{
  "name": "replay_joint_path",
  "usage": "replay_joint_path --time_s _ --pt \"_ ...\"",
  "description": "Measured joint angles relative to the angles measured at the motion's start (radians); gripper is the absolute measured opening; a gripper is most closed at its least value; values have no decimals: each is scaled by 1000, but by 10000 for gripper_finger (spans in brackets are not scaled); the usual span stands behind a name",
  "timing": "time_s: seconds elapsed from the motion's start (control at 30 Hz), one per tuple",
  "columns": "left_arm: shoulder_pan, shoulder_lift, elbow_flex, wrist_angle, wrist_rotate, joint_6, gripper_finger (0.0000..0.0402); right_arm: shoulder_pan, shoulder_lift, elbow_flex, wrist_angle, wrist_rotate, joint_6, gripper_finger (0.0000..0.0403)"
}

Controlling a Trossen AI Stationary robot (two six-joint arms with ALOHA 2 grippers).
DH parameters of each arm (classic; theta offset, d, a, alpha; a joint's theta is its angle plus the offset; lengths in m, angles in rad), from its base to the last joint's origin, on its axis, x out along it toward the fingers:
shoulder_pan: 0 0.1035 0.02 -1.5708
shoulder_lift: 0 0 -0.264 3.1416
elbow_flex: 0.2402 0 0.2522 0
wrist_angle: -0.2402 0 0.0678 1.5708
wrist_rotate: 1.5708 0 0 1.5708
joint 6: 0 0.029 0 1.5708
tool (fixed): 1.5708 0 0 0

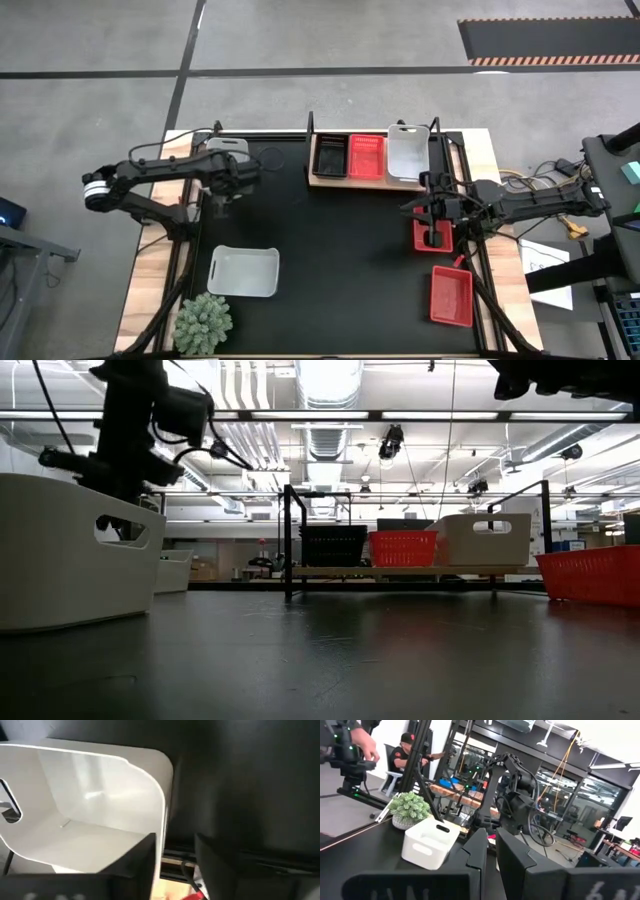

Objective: Stack baskets on shelf by color
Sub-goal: Stack the top white bin into the top of the white bin on the shelf

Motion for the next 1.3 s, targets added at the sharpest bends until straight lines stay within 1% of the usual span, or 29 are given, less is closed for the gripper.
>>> replay_joint_path --time_s 0.1,0.17,0.27,0.4,0.47,0.53,0.7,0.77,0.87,0.97,1.17,1.3 --pt "17 -21 -48 37 -57 25 159 0 0 0 -4 0 3 34" --pt "27 -28 -80 62 -73 42 170 0 0 0 -4 0 11 34" --pt "43 -29 -123 115 -74 57 171 0 0 0 -5 -1 27 34" --pt "55 -22 -173 171 -74 75 159 0 0 0 -5 -3 46 34" --pt "55 -19 -188 193 -74 79 144 0 0 0 -7 -4 51 34" --pt "55 -20 -202 186 -75 95 119 2 0 0 -8 -18 54 34" --pt "55 -20 -205 189 -80 96 20 2 0 1 -9 -28 59 34" --pt "55 -20 -196 187 -83 93 8 2 0 1 -10 -28 60 34" --pt "44 -20 -180 182 -154 93 2 2 0 1 -19 -28 61 34" --pt "33 -20 -143 154 -188 88 1 2 -2 1 -46 -28 62 34" --pt "-12 -20 6 42 -208 -43 1 2 -35 1 -122 -26 84 34" --pt "-83 -21 137 -72 -232 -148 0 2 -76 1 -156 -18 110 34"
